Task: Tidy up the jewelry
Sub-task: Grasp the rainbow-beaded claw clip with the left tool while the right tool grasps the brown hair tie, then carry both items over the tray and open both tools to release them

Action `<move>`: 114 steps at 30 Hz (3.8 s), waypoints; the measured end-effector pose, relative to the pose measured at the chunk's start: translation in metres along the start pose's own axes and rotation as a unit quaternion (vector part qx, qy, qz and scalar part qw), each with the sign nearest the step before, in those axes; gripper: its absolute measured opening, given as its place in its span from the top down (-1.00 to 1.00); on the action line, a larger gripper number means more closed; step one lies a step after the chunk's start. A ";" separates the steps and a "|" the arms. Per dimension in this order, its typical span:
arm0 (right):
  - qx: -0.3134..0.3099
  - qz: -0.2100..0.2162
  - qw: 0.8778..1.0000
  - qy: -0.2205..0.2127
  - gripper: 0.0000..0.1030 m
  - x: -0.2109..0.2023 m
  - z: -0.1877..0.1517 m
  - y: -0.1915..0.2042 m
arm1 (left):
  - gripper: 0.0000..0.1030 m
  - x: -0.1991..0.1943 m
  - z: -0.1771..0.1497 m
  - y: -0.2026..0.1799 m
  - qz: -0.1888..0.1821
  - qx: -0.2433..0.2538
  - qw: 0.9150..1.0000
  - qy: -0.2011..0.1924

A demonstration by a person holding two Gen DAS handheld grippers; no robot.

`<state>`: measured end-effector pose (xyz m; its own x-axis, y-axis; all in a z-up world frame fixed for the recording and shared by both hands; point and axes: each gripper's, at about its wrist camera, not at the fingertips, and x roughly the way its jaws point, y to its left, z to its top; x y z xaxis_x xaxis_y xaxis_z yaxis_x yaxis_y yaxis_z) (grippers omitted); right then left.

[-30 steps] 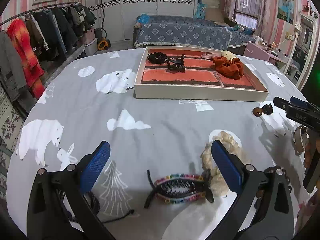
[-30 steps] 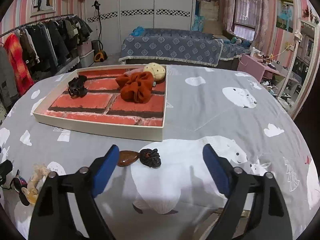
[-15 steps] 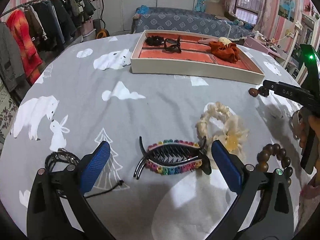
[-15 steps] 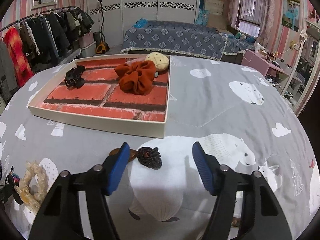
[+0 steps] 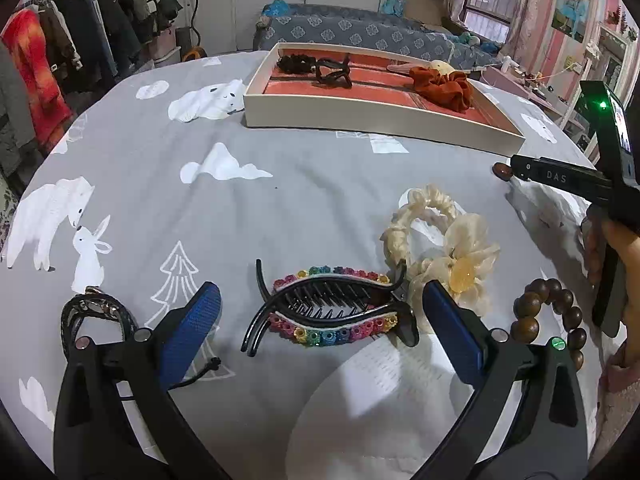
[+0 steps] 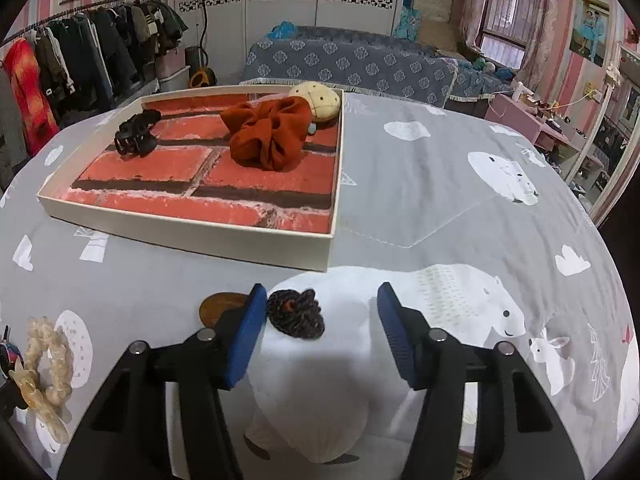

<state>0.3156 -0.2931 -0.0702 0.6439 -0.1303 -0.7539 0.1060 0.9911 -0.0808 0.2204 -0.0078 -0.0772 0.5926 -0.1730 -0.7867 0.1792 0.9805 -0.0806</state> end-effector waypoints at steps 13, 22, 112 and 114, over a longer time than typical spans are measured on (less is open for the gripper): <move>-0.015 0.016 1.000 0.001 0.40 0.003 0.001 0.008 | -0.66 0.009 0.000 -0.006 0.012 0.012 1.000 0.013; -0.018 0.021 1.000 -0.003 0.47 0.000 0.000 0.008 | -0.48 0.009 -0.002 -0.015 0.026 0.043 0.999 0.020; -0.018 0.039 0.999 -0.016 0.49 0.069 0.077 0.033 | -0.49 0.159 0.191 0.000 0.037 0.024 0.999 -0.012; -0.018 0.041 0.999 -0.017 0.48 0.068 0.077 0.034 | -0.49 0.158 0.192 0.001 0.037 0.023 0.999 -0.012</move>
<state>0.4212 -0.2707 -0.0743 0.6742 -0.0482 -0.7370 0.0239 0.9988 -0.0434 0.4647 -0.0526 -0.0846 0.6242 -0.1026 -0.7745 0.1694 0.9855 0.0060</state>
